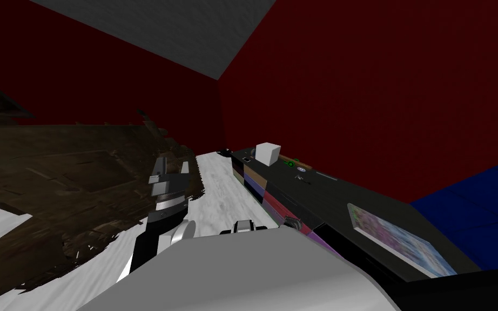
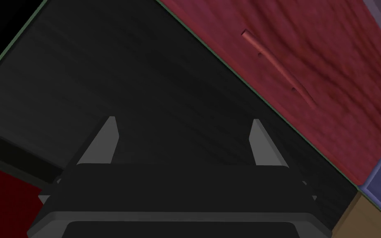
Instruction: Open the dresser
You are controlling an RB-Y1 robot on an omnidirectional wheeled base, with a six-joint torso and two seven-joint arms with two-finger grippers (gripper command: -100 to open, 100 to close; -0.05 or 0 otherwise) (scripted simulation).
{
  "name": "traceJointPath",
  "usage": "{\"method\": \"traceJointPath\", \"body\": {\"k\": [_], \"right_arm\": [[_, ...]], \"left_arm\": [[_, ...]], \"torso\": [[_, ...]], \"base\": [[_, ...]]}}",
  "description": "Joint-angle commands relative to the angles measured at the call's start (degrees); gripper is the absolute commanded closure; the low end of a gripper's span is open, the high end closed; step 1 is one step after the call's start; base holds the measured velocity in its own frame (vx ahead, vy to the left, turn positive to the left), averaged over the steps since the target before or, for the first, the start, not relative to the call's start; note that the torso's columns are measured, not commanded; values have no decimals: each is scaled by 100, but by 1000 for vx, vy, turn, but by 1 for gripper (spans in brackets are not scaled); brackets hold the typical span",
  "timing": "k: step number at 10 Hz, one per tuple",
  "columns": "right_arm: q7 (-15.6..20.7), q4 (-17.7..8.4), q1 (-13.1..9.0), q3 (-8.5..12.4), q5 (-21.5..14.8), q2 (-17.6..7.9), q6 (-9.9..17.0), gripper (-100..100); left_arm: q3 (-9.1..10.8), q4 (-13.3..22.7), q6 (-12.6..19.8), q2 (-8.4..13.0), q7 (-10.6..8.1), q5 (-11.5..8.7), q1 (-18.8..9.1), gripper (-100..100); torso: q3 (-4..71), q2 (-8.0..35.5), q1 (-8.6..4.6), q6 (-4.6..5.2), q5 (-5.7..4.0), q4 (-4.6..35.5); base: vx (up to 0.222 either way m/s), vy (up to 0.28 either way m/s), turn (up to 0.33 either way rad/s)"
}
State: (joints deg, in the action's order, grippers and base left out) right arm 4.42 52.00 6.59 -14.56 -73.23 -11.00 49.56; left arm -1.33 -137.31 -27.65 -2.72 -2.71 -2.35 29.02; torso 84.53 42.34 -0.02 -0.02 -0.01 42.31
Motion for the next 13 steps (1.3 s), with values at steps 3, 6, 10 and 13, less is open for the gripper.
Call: {"method": "traceJointPath", "body": {"k": [3,6,10,13], "right_arm": [[105,-689,-175,-156,-655,-50,656,-100],[126,-1027,-252,-215,-903,-76,891,-100],[163,-1527,-391,-320,-1339,-128,1301,-100],[193,-1941,-505,-407,-1700,-180,1642,-100]], "left_arm": [[0,0,0,0,0,0,1,0],[0,0,0,0,0,0,0,0],[0,0,0,0,0,0,0,0],[0,0,0,0,0,0,0,0]], "torso": [[7,-9,5,3,3,-4],[1,-1,-1,1,0,-1],[4,-6,1,1,1,-2],[3,-4,2,2,1,-2]], "base": [[48,32,64],[34,24,57],[35,22,51],[30,20,44]]}}
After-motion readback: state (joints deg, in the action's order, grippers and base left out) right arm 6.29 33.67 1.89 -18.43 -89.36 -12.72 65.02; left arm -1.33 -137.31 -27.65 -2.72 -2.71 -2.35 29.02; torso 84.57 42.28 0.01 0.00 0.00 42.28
